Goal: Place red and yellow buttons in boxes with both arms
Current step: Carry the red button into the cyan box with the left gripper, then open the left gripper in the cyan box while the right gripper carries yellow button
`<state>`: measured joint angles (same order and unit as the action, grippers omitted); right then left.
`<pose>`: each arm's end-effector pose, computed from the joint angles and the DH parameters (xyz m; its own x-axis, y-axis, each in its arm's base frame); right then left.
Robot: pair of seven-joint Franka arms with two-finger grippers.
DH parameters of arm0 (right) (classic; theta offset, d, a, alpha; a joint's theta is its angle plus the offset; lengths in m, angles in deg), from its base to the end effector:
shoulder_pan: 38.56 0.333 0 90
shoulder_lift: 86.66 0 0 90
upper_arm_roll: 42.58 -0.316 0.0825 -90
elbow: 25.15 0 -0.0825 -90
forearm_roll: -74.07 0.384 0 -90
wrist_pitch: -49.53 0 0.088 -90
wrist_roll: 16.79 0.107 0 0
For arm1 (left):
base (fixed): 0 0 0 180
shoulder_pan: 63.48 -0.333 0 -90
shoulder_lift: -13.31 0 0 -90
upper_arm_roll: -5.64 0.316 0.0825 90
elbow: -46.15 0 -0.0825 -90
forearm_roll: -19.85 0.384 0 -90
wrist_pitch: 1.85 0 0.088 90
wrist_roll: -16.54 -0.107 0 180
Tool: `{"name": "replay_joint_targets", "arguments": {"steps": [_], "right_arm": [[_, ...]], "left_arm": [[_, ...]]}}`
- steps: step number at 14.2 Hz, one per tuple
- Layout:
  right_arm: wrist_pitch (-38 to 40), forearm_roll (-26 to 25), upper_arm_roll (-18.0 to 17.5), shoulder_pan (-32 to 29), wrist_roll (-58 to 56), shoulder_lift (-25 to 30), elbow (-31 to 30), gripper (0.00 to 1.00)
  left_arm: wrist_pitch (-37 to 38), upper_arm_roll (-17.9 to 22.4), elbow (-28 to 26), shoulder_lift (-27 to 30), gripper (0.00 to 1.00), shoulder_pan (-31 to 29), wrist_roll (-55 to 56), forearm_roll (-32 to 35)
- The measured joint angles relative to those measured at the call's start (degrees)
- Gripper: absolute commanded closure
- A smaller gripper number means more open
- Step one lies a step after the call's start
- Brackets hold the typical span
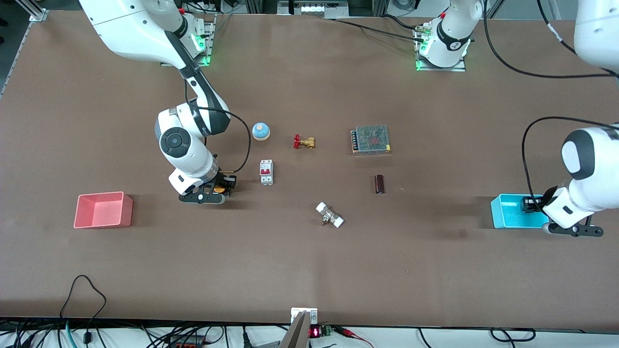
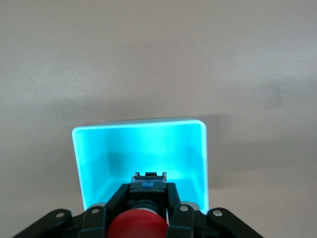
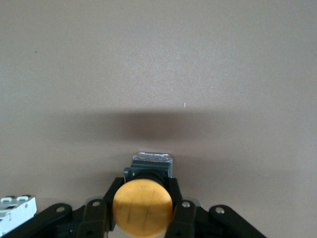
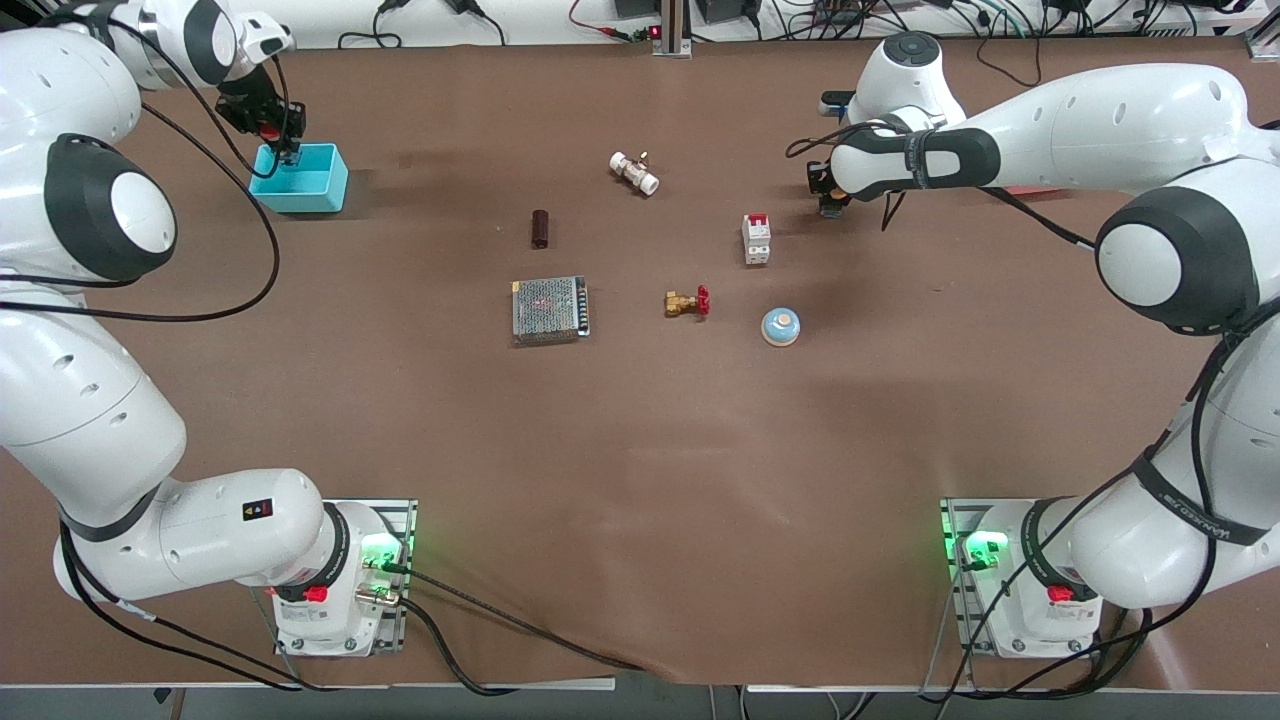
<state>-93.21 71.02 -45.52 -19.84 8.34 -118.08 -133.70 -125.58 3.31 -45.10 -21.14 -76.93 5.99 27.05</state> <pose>0.5939 0.2343 0.2165 0.9985 -0.0275 0.0478 -0.0268 -0.9995 -0.0141 0.6765 0.1419 0.2803 0.9974 -0.0530 -0.0498 -0.0565 -0.9959 -0.0711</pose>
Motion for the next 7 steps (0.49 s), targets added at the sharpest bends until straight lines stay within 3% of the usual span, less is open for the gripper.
{"name": "replay_joint_targets", "arguments": {"steps": [3, 7], "right_arm": [[1.0, -0.4, 0.3, -0.1, -0.8, 1.1, 1.3, 0.65], [10.5, -0.5, 1.0, -3.5, -10.7, 8.3, 3.0, 0.64]], "left_arm": [[-2.4, 0.0, 0.2, -3.3, 0.88, -0.8, 0.0, 0.0], [-2.6, 0.0, 0.2, -5.2, 0.85, -1.5, 0.0, 0.0]]}}
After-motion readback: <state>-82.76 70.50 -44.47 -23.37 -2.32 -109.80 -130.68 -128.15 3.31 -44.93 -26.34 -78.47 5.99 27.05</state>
